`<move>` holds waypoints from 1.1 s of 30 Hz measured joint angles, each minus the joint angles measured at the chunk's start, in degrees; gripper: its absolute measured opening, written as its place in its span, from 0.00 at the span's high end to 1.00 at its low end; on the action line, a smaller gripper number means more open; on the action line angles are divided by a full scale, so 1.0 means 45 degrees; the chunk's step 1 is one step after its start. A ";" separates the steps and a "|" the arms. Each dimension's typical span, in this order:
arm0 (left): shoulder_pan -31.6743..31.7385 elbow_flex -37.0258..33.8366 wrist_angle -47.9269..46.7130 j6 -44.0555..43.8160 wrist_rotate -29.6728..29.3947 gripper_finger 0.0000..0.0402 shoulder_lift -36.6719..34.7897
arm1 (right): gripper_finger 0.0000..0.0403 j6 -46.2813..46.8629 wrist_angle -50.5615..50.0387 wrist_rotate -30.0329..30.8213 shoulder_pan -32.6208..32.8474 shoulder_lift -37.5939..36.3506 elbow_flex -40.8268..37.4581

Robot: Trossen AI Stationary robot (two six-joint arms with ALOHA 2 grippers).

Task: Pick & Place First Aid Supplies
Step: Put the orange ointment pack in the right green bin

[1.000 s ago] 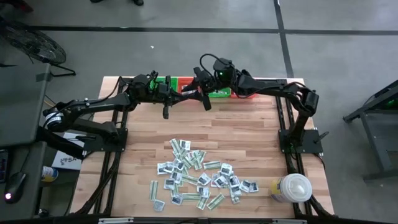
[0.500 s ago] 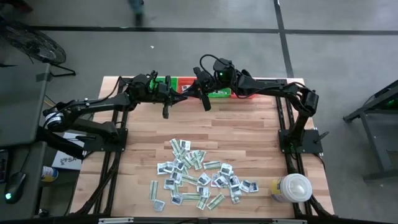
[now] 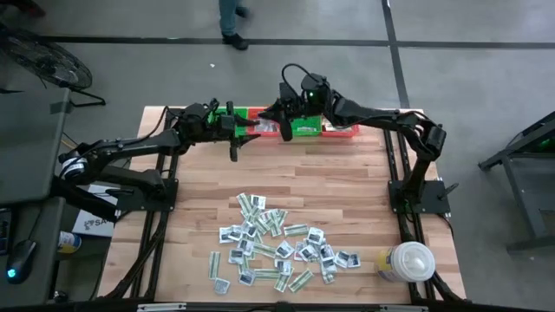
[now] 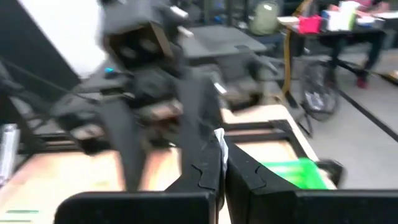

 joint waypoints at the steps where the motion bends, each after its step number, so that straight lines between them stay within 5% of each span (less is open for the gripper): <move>1: 0.0004 0.0000 -0.0163 0.0146 -0.0337 0.56 -0.0136 | 1.00 0.0016 -0.0235 0.0105 -0.0145 0.0000 0.0000; 13: 0.0031 0.0005 -0.3929 0.1185 -0.4587 0.52 -0.3234 | 1.00 -0.2404 -0.4533 0.1611 -0.1889 -0.0010 0.0000; 20: 0.1290 0.0005 -0.5981 0.0418 -0.4434 0.52 -0.4588 | 1.00 -0.5211 -0.6475 0.2981 -0.2686 -0.0010 0.0000; 33: 0.3201 0.0005 -0.6070 0.0014 -0.3263 0.52 -0.4856 | 1.00 -0.7109 -0.7851 0.3267 -0.3120 0.1694 0.0005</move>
